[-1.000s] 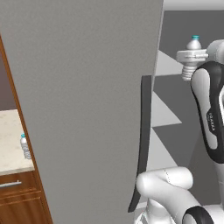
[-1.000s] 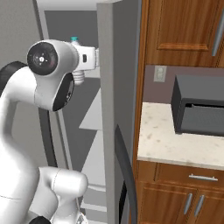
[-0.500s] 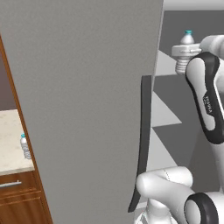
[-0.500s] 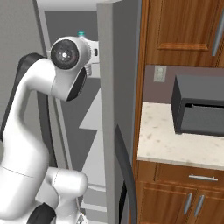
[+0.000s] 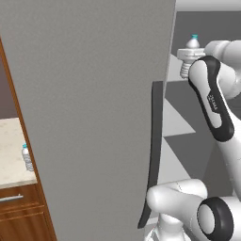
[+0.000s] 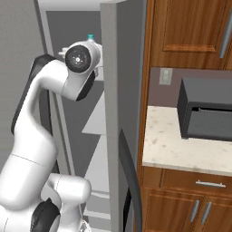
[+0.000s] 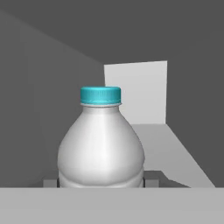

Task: Take the bottled waters from the counter and place them in the freezer to freeze. Close the freezer door after placing the bottles.

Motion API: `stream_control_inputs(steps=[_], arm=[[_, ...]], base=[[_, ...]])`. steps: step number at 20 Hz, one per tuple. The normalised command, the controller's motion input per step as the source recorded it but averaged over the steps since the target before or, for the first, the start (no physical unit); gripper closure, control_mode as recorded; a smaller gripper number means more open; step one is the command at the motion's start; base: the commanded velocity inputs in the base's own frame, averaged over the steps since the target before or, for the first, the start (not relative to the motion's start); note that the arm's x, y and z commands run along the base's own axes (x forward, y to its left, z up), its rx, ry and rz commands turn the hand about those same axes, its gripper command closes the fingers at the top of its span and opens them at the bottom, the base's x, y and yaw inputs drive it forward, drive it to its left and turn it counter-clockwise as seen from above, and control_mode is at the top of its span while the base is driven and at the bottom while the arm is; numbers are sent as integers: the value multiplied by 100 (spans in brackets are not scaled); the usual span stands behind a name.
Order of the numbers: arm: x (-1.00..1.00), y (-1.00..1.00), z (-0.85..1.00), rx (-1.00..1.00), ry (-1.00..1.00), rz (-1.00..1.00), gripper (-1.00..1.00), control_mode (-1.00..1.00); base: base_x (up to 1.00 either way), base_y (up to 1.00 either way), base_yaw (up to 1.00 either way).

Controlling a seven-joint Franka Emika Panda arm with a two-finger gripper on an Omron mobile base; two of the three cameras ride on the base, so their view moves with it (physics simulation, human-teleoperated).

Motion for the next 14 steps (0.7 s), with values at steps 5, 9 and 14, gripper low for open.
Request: stream_control_inputs(steps=[5, 9, 14], arm=[[23, 0, -2, 0, 0, 0, 100, -100], [24, 0, 0, 0, -2, 0, 100, -100], [32, 0, -11, 0, -1, 0, 100, -100]], base=[[0, 0, 0], [0, 0, 0], [0, 0, 0]])
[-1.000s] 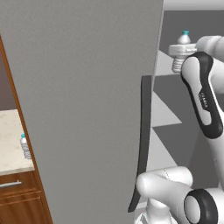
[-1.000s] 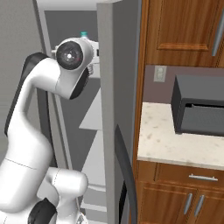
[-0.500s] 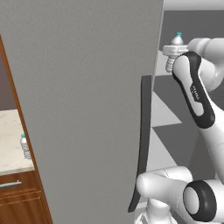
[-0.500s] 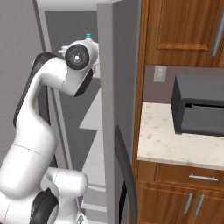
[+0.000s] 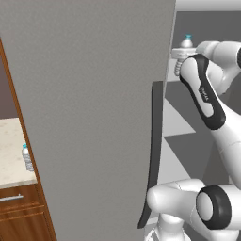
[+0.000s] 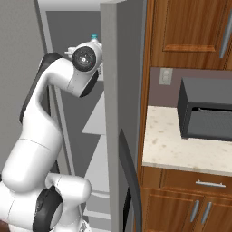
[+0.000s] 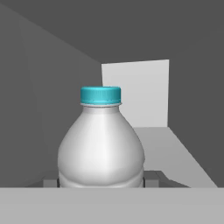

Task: Take the bottled waters from the counter and place them in the freezer to freeze. Close the freezer door after placing the bottles.

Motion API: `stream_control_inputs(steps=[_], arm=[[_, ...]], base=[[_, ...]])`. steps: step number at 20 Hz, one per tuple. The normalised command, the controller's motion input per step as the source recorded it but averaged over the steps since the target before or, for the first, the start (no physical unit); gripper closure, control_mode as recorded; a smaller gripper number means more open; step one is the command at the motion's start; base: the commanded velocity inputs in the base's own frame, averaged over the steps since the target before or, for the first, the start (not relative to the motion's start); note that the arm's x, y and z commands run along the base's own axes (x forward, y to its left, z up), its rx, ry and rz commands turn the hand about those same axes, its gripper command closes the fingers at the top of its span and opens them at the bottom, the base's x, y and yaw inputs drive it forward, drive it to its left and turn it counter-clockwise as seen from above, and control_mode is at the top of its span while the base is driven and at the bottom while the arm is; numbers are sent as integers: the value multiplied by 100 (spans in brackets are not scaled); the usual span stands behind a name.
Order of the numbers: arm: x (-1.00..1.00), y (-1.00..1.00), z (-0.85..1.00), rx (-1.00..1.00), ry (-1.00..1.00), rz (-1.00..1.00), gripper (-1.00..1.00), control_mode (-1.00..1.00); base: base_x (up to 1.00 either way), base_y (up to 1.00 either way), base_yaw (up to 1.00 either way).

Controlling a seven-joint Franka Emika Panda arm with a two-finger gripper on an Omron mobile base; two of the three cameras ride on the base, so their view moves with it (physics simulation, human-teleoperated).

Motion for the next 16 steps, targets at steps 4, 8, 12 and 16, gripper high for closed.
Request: stream_control_inputs(steps=[4, 8, 12, 16], arm=[[31, -7, -14, 0, 0, 2, 100, -100], [19, -20, -3, 0, 0, 10, 100, -100], [22, -17, 0, -2, 0, 9, 100, -100], [24, -3, 0, -5, 0, 6, 100, -100]], base=[[0, 0, 0], [0, 0, 0], [0, 0, 0], [0, 0, 0]])
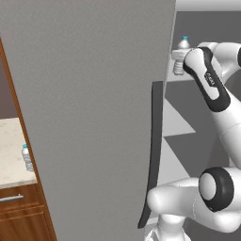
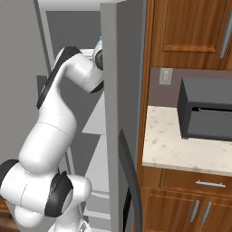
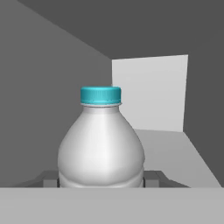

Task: Take the bottled waters from the counter and place them in the freezer to freeze. Close the freezer door after placing the bottles.

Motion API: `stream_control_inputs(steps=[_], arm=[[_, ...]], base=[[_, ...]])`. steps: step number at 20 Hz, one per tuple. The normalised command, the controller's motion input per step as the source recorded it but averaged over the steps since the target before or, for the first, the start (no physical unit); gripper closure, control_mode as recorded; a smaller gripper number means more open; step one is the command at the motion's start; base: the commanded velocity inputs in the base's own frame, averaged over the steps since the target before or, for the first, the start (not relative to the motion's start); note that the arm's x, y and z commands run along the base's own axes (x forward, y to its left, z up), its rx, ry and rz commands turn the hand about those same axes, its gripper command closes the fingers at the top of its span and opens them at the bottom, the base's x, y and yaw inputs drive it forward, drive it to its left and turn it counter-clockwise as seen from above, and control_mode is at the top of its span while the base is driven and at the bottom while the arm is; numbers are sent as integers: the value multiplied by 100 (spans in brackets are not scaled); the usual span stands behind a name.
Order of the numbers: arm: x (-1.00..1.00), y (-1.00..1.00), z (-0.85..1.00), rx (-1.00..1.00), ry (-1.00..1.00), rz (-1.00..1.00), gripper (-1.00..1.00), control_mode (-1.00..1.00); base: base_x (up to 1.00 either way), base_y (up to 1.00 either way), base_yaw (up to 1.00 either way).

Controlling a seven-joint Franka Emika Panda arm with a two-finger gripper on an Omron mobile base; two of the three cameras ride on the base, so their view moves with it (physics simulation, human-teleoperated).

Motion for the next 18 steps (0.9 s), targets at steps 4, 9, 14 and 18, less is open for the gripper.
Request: stream_control_inputs(steps=[4, 9, 14, 18], arm=[[14, 0, -6, -7, 0, 3, 100, -100], [8, 0, -7, -1, 0, 4, 100, -100], [14, 0, -3, 0, 0, 0, 100, -100], [30, 0, -3, 0, 0, 0, 100, -100]], base=[[0, 0, 0], [0, 0, 0], [0, 0, 0], [0, 0, 0]])
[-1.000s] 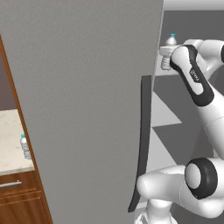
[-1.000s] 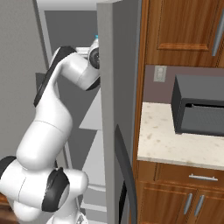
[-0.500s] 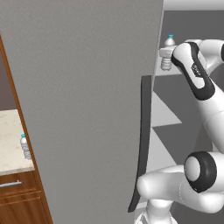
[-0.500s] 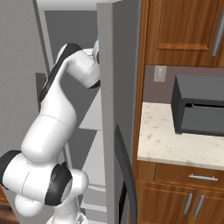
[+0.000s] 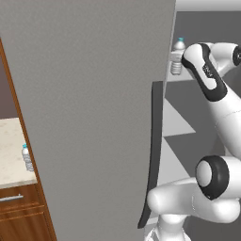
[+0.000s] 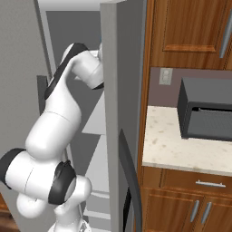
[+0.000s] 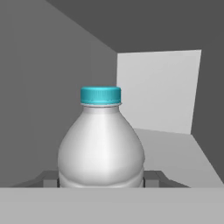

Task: Take the bottled waters from the counter and place them in the freezer to freeze. Close the freezer door after placing the bottles.

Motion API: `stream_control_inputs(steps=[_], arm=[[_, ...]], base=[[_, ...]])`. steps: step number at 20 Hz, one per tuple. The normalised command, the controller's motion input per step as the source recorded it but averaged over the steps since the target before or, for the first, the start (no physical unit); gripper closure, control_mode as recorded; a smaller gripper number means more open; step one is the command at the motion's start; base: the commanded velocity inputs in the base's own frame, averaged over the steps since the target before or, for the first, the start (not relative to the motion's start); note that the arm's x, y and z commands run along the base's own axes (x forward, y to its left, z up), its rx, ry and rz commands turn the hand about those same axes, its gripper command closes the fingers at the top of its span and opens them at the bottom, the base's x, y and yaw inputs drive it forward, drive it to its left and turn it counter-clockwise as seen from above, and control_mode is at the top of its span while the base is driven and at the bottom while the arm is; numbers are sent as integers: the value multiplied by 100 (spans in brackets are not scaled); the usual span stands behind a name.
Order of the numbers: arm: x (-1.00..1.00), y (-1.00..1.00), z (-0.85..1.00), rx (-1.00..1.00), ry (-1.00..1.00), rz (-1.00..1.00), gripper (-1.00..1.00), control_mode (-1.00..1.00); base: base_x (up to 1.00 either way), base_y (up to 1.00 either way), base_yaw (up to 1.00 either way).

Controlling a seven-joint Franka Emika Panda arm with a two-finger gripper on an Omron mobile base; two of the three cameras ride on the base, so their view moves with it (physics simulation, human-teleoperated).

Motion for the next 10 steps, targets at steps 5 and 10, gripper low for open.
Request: stream_control_inputs(steps=[5, 10], arm=[[39, 0, -3, 0, 0, 0, 100, -100], [43, 0, -11, 0, 0, 0, 100, -100]], base=[[0, 0, 0], [0, 0, 0]])
